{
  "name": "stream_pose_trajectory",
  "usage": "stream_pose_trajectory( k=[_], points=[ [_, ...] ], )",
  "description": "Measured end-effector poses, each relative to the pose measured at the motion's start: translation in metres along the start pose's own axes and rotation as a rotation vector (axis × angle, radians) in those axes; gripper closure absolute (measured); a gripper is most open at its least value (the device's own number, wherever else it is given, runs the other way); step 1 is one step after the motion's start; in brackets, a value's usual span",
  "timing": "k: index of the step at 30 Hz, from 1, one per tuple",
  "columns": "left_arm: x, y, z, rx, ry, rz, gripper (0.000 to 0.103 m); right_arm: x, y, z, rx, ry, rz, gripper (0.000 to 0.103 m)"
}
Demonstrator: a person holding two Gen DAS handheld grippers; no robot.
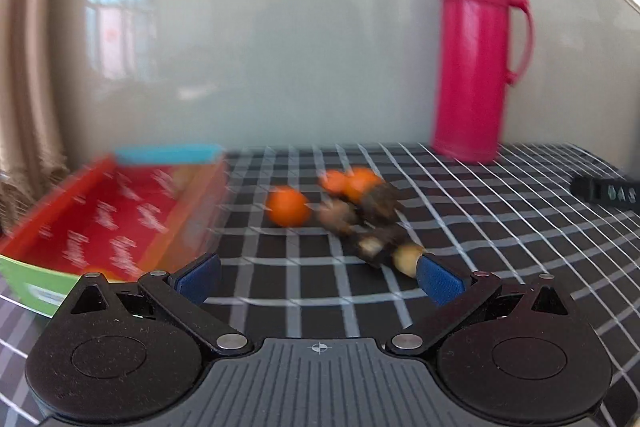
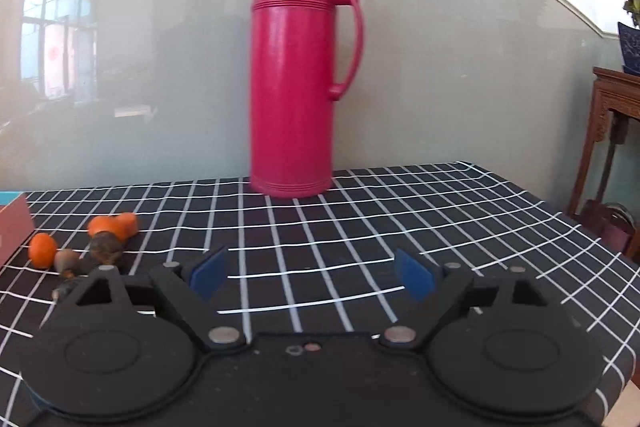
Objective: Organize fruits
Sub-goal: 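Move the left tool to the small yellow fruit and grasp it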
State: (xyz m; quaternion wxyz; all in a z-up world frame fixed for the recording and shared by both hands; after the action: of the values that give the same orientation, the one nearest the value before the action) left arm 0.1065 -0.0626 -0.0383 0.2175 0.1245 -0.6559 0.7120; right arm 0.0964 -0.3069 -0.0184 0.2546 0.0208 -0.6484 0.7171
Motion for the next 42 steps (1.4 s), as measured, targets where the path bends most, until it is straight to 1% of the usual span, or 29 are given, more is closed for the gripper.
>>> stream_pose_trajectory(
  k=[2, 3, 5, 6, 7, 8, 10, 17, 20, 23, 25, 31, 36, 38, 42],
  points=[
    [-0.01, 0.006, 0.013, -0.029, -0.005, -0.035, 0.001, -0.001, 0.001, 0.009, -0.006, 0.013, 0.0, 0.014],
    [-0.013, 0.007, 0.02, -0.038, -0.008, -0.039, 0.002, -0.001, 0.002, 0.013, -0.01, 0.02, 0.0, 0.014],
    [-0.017, 0.009, 0.03, -0.034, 0.007, -0.04, 0.018, -0.002, 0.003, 0.022, -0.02, 0.035, -0.002, 0.014],
    [-0.02, 0.009, 0.033, -0.025, 0.013, -0.05, 0.031, -0.003, 0.004, 0.027, -0.027, 0.044, -0.002, 0.014],
    [-0.024, 0.011, 0.036, -0.015, 0.018, -0.068, 0.039, -0.004, 0.004, 0.031, -0.035, 0.053, -0.001, 0.014],
    [-0.028, 0.012, 0.038, -0.008, 0.024, -0.085, 0.041, -0.004, 0.005, 0.035, -0.041, 0.06, -0.002, 0.014],
    [-0.035, 0.014, 0.043, -0.002, 0.03, -0.1, 0.042, -0.006, 0.006, 0.042, -0.056, 0.073, -0.005, 0.014],
    [-0.049, 0.011, 0.054, 0.003, 0.025, -0.104, 0.043, -0.013, 0.01, 0.057, -0.051, 0.108, -0.007, 0.014],
    [-0.054, 0.009, 0.058, 0.001, 0.026, -0.105, 0.044, -0.017, 0.011, 0.067, -0.05, 0.142, -0.012, 0.014],
    [-0.058, 0.009, 0.062, -0.001, 0.027, -0.111, 0.049, -0.02, 0.014, 0.081, -0.081, 0.162, -0.023, 0.014],
    [-0.063, 0.008, 0.064, 0.0, 0.022, -0.12, 0.056, -0.022, 0.016, 0.086, -0.087, 0.172, -0.027, 0.014],
    [-0.073, 0.007, 0.066, 0.018, 0.021, -0.145, 0.059, -0.023, 0.02, 0.092, -0.078, 0.18, -0.032, 0.014],
    [-0.079, 0.006, 0.068, 0.024, 0.028, -0.146, 0.062, -0.023, 0.02, 0.09, -0.072, 0.177, -0.032, 0.014],
    [-0.08, 0.005, 0.068, 0.029, 0.026, -0.146, 0.077, -0.023, 0.021, 0.09, -0.068, 0.176, -0.033, 0.014],
    [-0.081, 0.005, 0.068, 0.04, 0.043, -0.143, 0.077, -0.024, 0.021, 0.091, -0.068, 0.182, -0.038, 0.014]
  ],
)
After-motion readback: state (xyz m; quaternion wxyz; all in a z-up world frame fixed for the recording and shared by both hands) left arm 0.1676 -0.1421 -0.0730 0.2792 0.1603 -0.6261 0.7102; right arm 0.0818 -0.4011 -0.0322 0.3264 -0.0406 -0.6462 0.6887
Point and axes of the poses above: each gripper's, at about its wrist camera, not at the fingertips, and x roughly against the way its jaws point, z to its right, y to its underside, the point moved 4 cm from there along -x, roughly the way its jaws point, and after that the axes turned 8 degrees about x, right-handed, at the moved point
